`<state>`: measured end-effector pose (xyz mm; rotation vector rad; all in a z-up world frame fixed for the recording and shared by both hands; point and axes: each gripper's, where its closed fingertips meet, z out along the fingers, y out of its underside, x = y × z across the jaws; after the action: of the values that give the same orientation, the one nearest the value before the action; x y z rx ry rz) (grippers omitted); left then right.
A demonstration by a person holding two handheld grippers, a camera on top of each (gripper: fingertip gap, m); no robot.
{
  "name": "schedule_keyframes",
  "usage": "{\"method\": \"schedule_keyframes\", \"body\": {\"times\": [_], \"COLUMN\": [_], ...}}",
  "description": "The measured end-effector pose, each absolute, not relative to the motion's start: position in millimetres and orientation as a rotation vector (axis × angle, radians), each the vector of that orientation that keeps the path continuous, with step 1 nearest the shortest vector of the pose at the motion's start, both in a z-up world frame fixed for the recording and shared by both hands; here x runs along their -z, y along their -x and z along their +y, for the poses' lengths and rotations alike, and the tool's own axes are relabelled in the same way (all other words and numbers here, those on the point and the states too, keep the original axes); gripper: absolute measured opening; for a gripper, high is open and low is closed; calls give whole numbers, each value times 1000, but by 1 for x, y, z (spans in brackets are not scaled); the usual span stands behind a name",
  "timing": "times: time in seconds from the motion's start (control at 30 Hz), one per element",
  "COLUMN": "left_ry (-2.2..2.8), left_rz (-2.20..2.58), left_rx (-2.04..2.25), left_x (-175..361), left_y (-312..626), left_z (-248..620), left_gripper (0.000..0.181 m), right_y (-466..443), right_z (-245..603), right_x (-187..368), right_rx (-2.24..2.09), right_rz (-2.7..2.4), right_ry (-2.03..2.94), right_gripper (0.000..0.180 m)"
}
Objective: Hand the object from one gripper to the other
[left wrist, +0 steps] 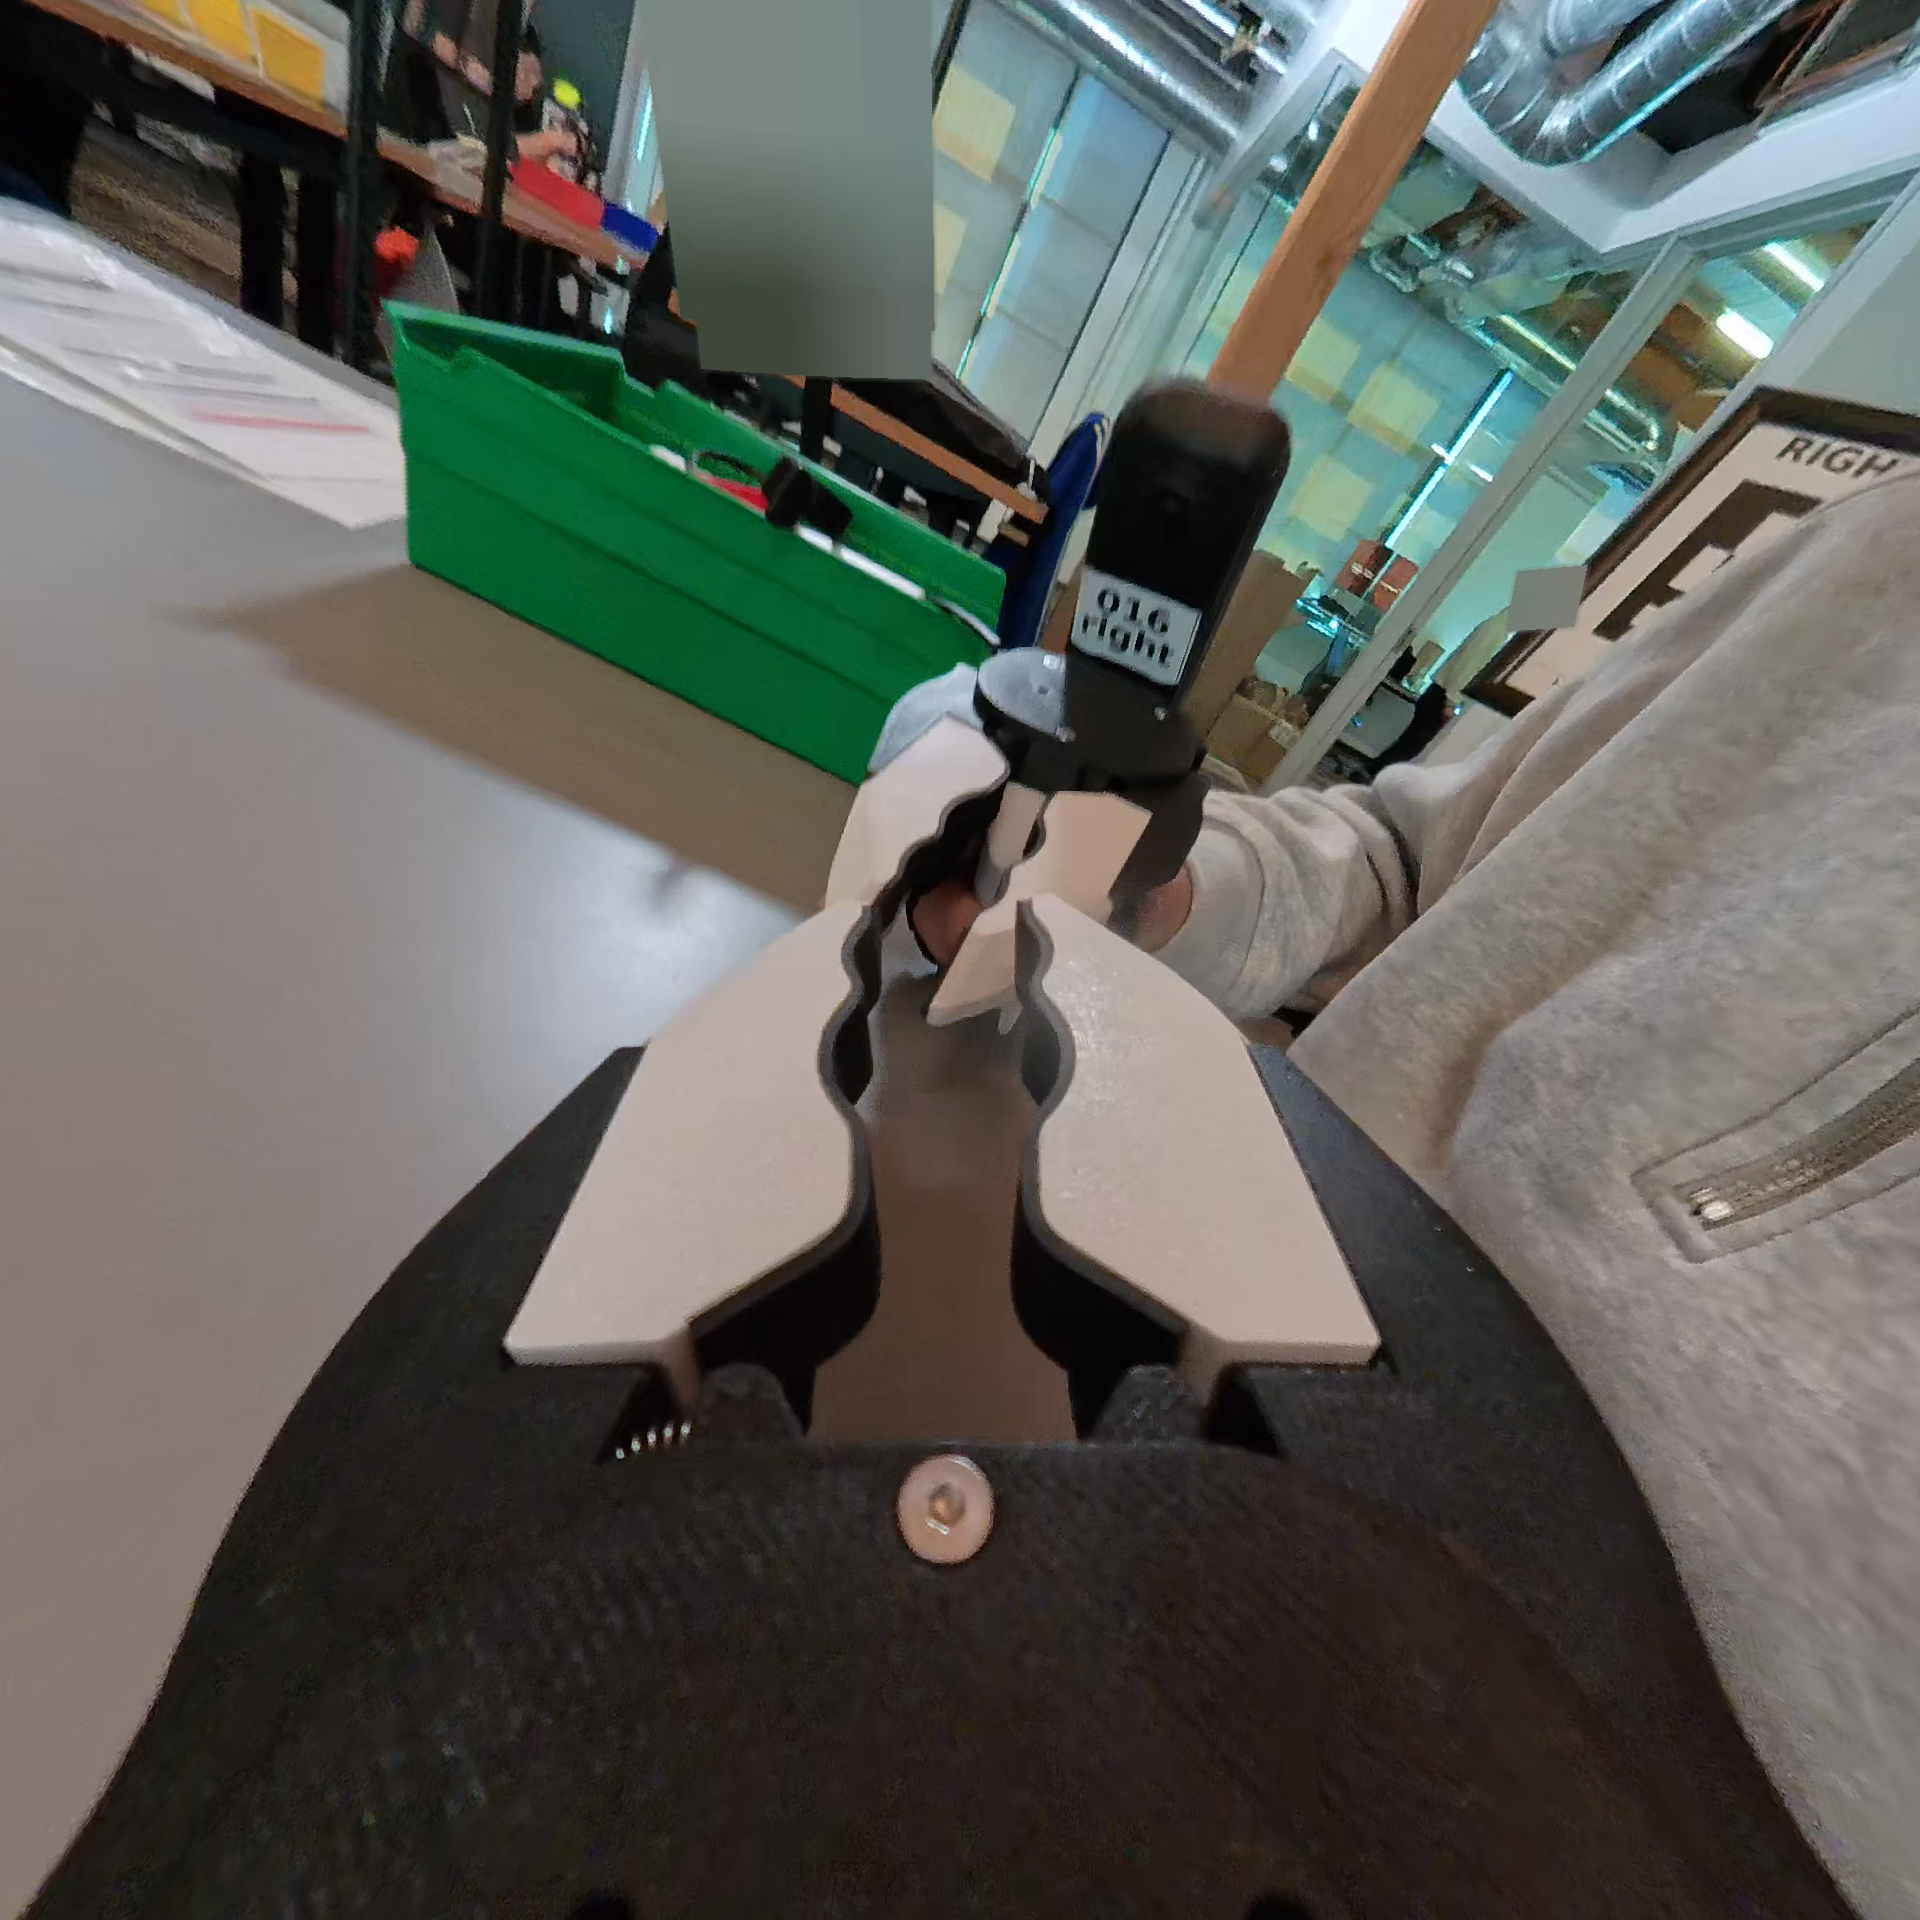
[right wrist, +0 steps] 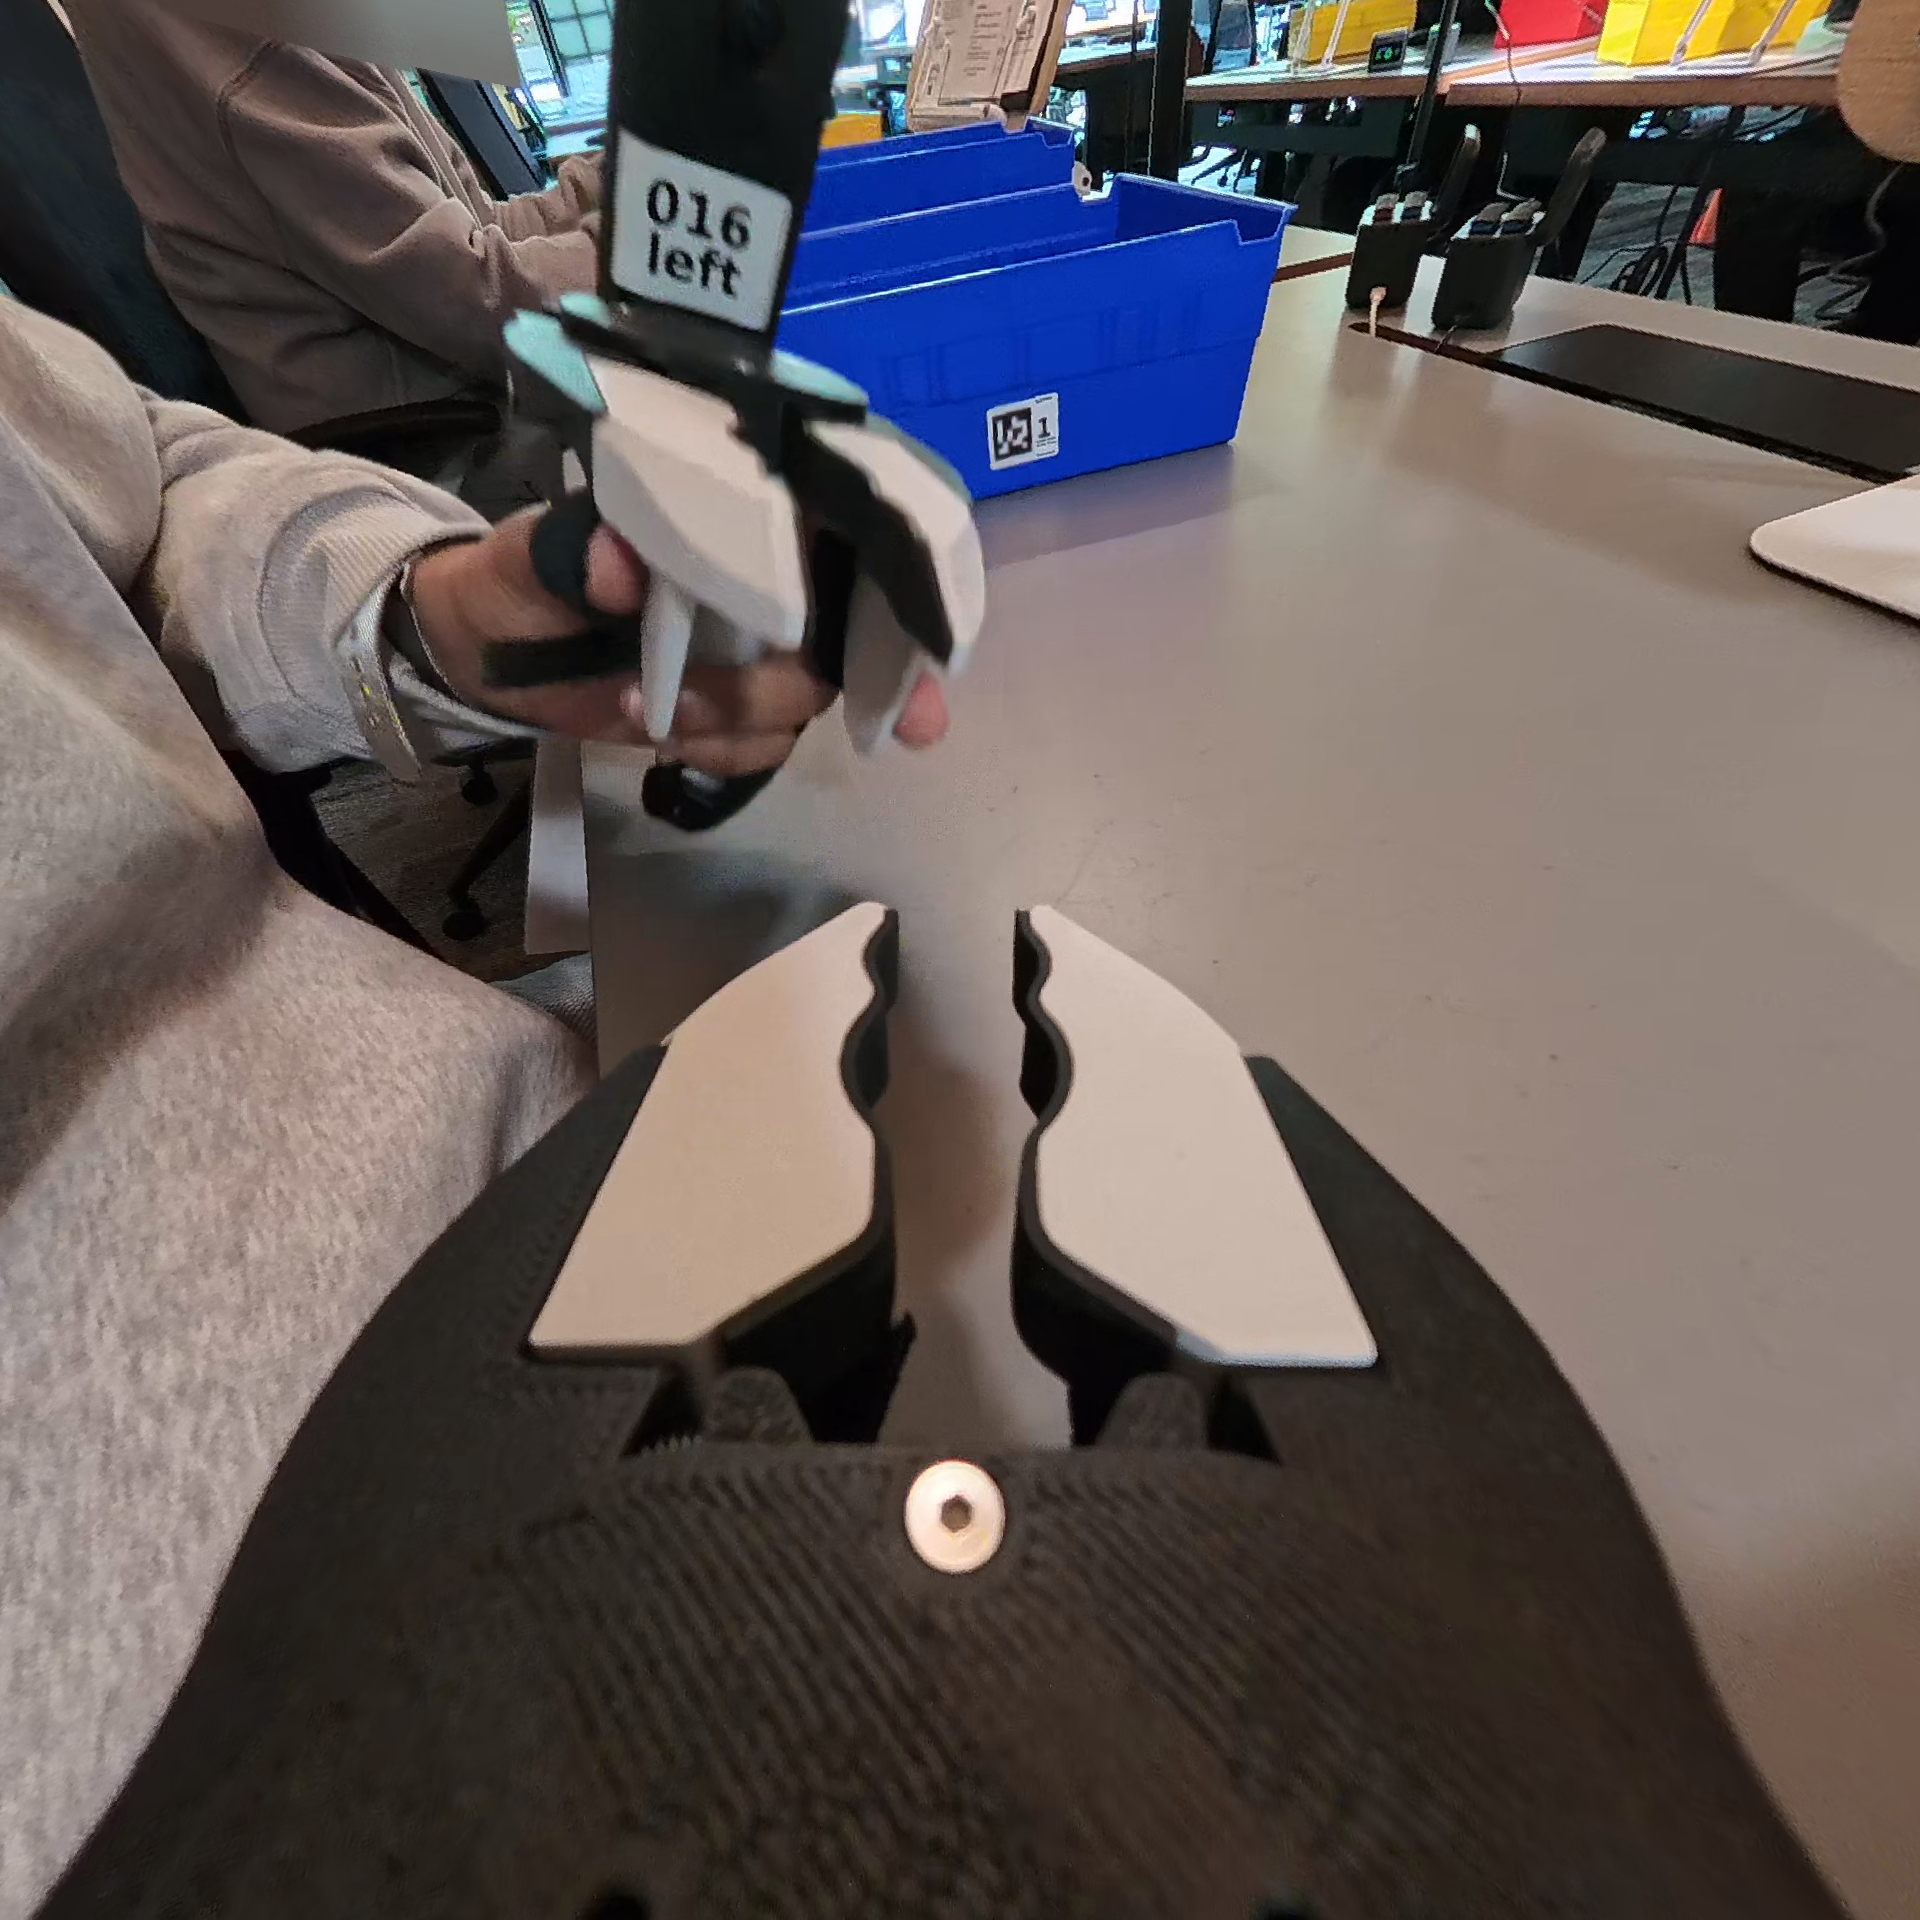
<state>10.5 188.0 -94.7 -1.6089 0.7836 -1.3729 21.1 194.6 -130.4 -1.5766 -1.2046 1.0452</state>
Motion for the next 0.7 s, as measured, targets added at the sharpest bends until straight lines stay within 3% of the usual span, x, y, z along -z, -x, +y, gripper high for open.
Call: {"method": "schedule_keyframes", "body": {"times": [0.2, 0.27, 0.47, 0.7], "left_ry": [1560, 1555, 1593, 2001], "left_rz": [690, 727, 578, 633], "left_rx": [1202, 1136, 672, 154], "left_x": [56, 43, -3, 65], "left_y": [36, 61, 211, 364], "left_z": [212, 214, 228, 232], "left_gripper": [18, 0, 0, 16], "right_y": [-21, -21, -26, -31], "right_z": [196, 198, 215, 250], "right_x": [131, 131, 131, 125], "right_rx": [-1037, -1042, -1046, -927], "right_rz": [-1199, -1188, -1065, -861], "right_ry": [1589, 1595, 1670, 1703], "right_gripper": [21, 19, 16, 18]}}
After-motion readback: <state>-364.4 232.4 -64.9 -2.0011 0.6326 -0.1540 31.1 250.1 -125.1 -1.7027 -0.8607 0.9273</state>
